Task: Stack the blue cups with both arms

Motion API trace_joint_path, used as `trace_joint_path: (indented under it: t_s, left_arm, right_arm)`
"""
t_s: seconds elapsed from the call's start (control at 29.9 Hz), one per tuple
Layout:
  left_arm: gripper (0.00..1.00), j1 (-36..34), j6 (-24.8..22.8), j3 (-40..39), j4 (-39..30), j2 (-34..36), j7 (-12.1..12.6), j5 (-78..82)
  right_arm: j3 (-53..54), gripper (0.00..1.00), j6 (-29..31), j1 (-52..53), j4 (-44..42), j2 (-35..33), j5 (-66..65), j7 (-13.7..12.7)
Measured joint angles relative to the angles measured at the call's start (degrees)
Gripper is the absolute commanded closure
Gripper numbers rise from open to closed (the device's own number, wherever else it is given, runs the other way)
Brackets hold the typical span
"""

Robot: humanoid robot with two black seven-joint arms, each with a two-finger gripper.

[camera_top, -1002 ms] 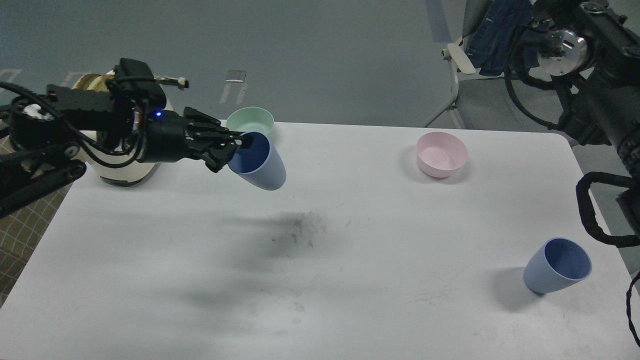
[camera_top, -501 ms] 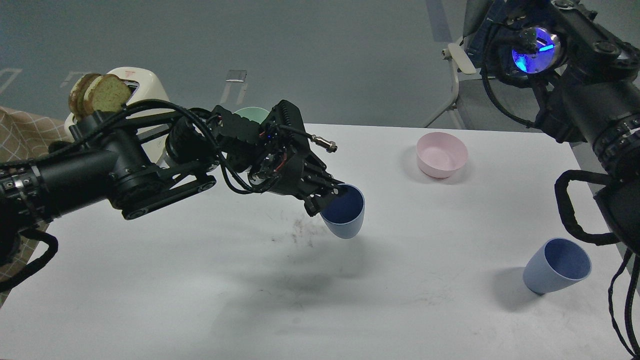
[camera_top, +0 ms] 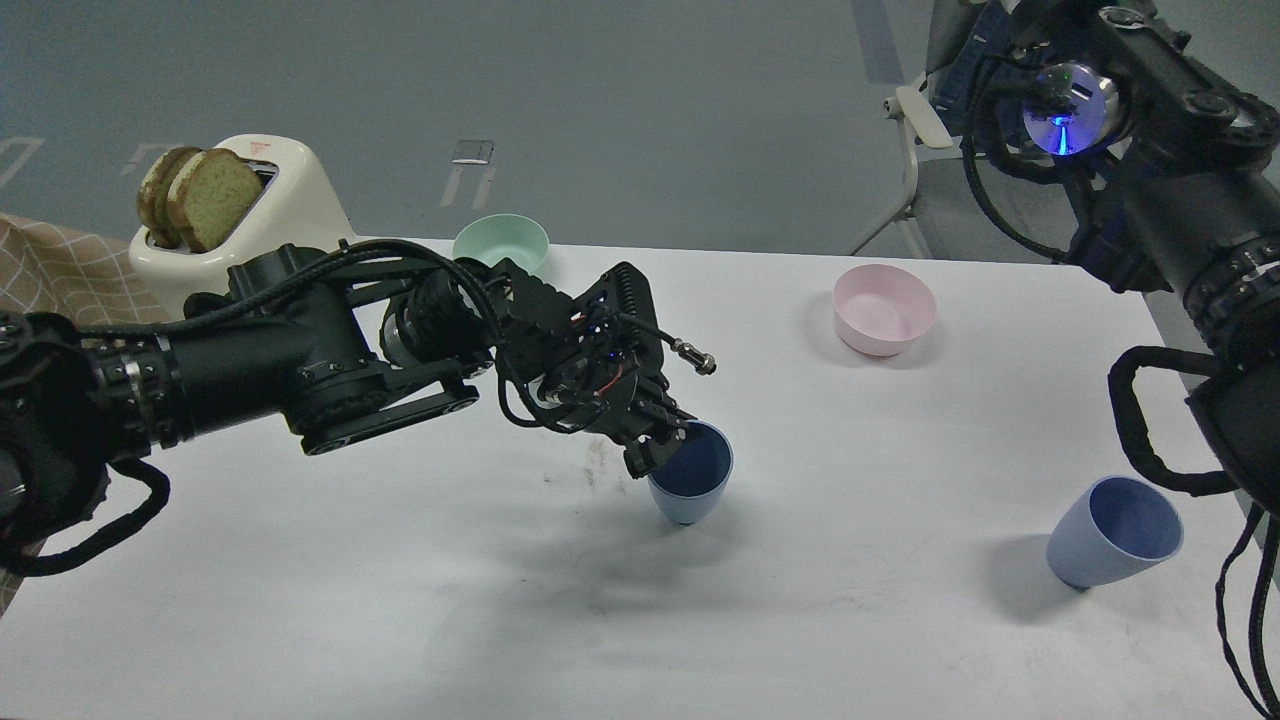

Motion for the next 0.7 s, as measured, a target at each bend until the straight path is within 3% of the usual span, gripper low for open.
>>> trace_joint_path:
  t_s: [0.07,0.2,0.37,0.7]
  left_arm:
    - [0.75,0.3,0.0,0.0,0.0,0.0,0.0,0.0]
    - [0.18,0.5,0.0,0.0,0.1,-0.2,0.0,0.0]
    - [0.07,0.3,0.0,-0.6,-0.1,0.3,0.0,-0.6]
    - [0.05,-11.1,0.0,-3.5,-0.6,6.2,0.0,-22.5]
  right_arm:
    - [0.0,0.00,0.0,0.0,0.0,-0.1,0.0,0.0]
    - [0.0,0.00,0.0,-0.1,0.0,-0.1,0.0,0.0]
    - [0.0,0.00,0.0,-0.1,0.0,-0.5,0.0,0.0]
    - [-4.2,0.00,0.0,0.2,2.0,-8.4,-0.2,0.0]
